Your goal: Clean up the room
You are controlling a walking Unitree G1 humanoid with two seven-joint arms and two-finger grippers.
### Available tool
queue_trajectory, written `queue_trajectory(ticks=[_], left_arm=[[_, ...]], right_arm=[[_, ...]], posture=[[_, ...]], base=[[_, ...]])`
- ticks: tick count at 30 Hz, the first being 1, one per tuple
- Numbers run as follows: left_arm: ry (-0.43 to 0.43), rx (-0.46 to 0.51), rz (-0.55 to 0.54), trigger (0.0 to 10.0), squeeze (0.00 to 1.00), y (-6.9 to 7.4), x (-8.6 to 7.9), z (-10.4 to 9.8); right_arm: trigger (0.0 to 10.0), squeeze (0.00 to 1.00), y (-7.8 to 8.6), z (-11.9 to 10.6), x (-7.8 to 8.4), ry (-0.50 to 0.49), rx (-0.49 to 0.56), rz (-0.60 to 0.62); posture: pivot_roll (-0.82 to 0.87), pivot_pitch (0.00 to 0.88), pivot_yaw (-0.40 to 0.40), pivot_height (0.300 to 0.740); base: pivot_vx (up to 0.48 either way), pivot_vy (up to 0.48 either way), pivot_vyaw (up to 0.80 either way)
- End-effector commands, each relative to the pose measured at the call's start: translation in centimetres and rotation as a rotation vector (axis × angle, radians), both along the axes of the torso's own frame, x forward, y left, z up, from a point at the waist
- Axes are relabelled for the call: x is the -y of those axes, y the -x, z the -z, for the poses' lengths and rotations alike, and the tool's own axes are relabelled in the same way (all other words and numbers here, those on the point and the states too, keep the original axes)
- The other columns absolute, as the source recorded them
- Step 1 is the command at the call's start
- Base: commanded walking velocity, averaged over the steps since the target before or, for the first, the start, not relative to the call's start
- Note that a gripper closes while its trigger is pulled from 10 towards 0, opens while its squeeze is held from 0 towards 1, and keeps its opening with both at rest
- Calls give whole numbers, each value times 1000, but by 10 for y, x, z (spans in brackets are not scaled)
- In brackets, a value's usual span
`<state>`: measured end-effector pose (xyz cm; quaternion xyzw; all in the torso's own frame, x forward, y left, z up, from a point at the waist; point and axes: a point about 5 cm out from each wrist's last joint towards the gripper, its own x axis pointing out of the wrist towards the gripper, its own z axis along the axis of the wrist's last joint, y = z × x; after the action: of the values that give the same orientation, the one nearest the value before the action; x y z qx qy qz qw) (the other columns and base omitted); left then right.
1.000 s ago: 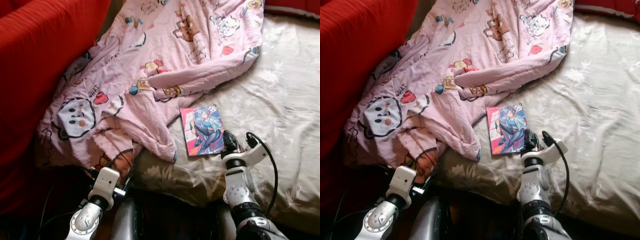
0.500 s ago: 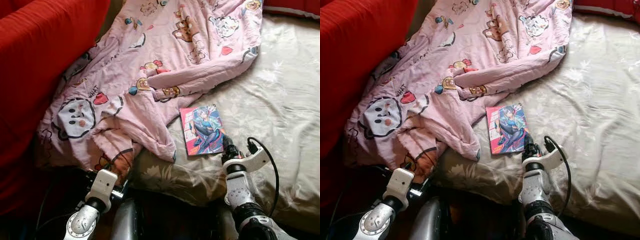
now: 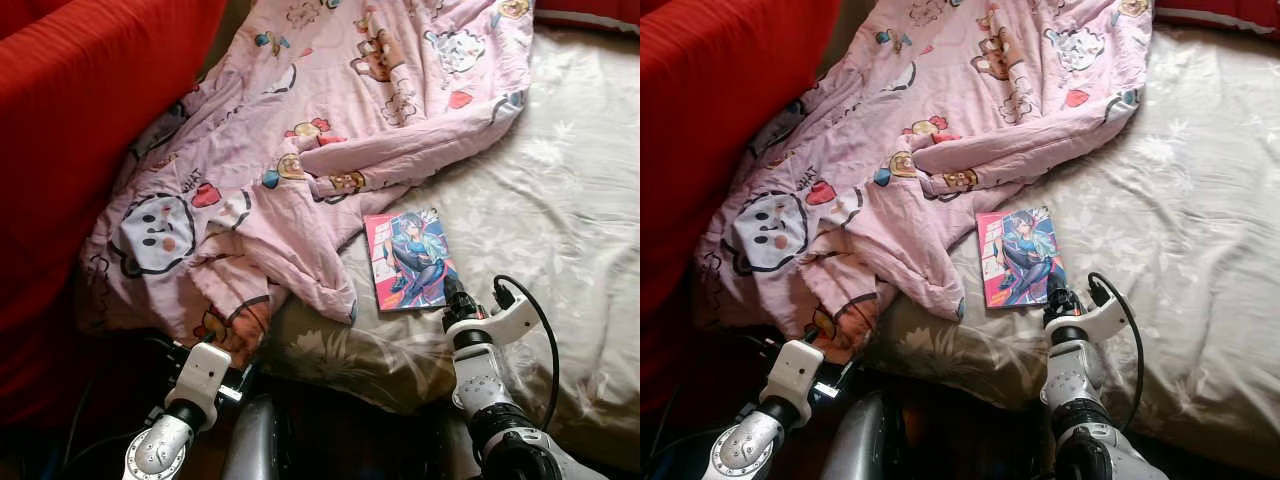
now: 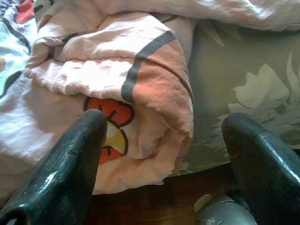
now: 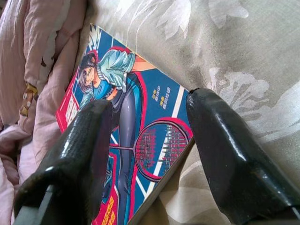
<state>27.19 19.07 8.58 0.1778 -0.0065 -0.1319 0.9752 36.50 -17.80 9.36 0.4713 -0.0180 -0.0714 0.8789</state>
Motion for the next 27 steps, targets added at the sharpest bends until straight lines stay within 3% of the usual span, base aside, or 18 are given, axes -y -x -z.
queue_trajectory(ticks=[1,27], left_arm=[[-37,-47,3,10000,0,8,-4,9],[-77,-62,53,10000,0,9,1,8]], right_arm=[[10000,0,6,10,-4,-35,-20,11],[10000,0,21,31,8,-169,-23,107]], posture=[[184,398,148,574],[186,389,175,574]], base=[[0,0,0],[0,0,0]])
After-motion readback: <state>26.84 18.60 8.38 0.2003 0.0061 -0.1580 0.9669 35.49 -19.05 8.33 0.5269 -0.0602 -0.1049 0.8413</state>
